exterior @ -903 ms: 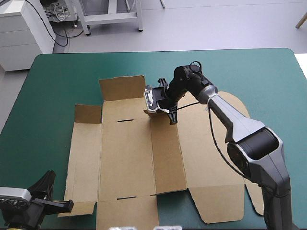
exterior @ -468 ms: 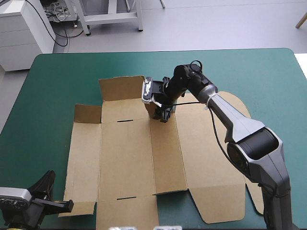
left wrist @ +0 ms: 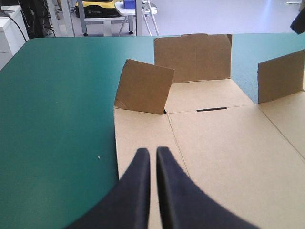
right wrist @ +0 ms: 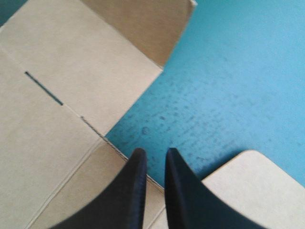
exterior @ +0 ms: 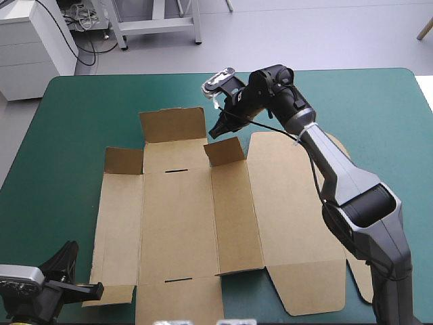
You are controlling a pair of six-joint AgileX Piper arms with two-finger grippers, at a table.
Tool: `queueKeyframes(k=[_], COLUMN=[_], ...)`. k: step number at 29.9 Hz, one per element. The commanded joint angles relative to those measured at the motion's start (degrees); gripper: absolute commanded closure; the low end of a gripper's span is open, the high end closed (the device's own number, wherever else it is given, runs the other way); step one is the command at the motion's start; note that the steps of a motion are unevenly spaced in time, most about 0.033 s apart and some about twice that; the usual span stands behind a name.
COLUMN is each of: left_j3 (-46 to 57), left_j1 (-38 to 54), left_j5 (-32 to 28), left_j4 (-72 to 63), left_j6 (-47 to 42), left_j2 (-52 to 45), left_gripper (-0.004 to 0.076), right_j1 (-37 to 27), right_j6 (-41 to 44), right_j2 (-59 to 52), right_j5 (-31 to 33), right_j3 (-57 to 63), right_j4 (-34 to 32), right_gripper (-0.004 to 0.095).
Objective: Fold the box
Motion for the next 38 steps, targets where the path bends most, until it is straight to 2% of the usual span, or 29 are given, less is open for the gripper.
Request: queueKeyframes(k=[1,2,6,7,9,11,16,21,31,34,38], left_j3=[-1.28,-1.28,-1.28,-1.28,-1.28,-1.28,-1.28,-2.28,-16.75,-23.16,-30.04], left_j1=[-0.32,-0.32,-0.32,-0.32,-0.32,-0.32,-0.32,-0.32,-0.32,-0.32,-0.32], left_j5=[-4.41,-4.41,-4.41,-4.41,-4.41,-4.41,-4.80,-6.79,-8.61,-6.60,-0.12], left_j4=[-1.13,-1.13,-1.00,-1.00,-1.00,-1.36,-1.22,-1.63,-0.58,-0.75,-1.19], left_j6=[-0.06,-0.06,-0.06,-0.06,-0.65,-0.24,-0.24,-0.59,-0.21,-0.21,-0.21], left_j2=[-0.62,-0.62,-0.62,-0.62,-0.62,-0.62,-0.62,2.43,25.85,32.93,40.23], left_gripper=[0.0563,0.0518,0.0156,0.0093,0.0036,0.0033,0.0033,0.0033,0.0034,0.0034,0.0034], right_j1=[-0.24,-0.24,-0.24,-0.47,-1.12,-2.10,-5.40,-8.10,-8.72,-8.72,-8.72], right_j6=[8.19,9.43,10.38,10.77,11.17,11.17,13.14,13.67,13.97,14.24,15.69], right_j2=[-5.25,-5.76,-9.99,-11.24,-14.55,-17.94,-29.30,-41.37,-61.88,-66.42,-72.60], right_j5=[-1.46,-1.46,-1.46,-1.46,-1.46,-2.08,-9.94,-13.22,-15.97,-15.88,-15.85], right_j3=[-2.01,-2.01,1.43,3.06,8.33,14.82,30.73,43.88,63.60,68.69,74.55], right_j4=[-5.73,-6.69,-9.32,-10.10,-10.40,-10.18,-10.02,-10.26,-10.88,-10.88,-10.88], right_gripper=[0.0909,0.0909,0.0910,0.0910,0.0910,0.0910,0.0910,0.0910,0.0910,0.0910,0.0910])
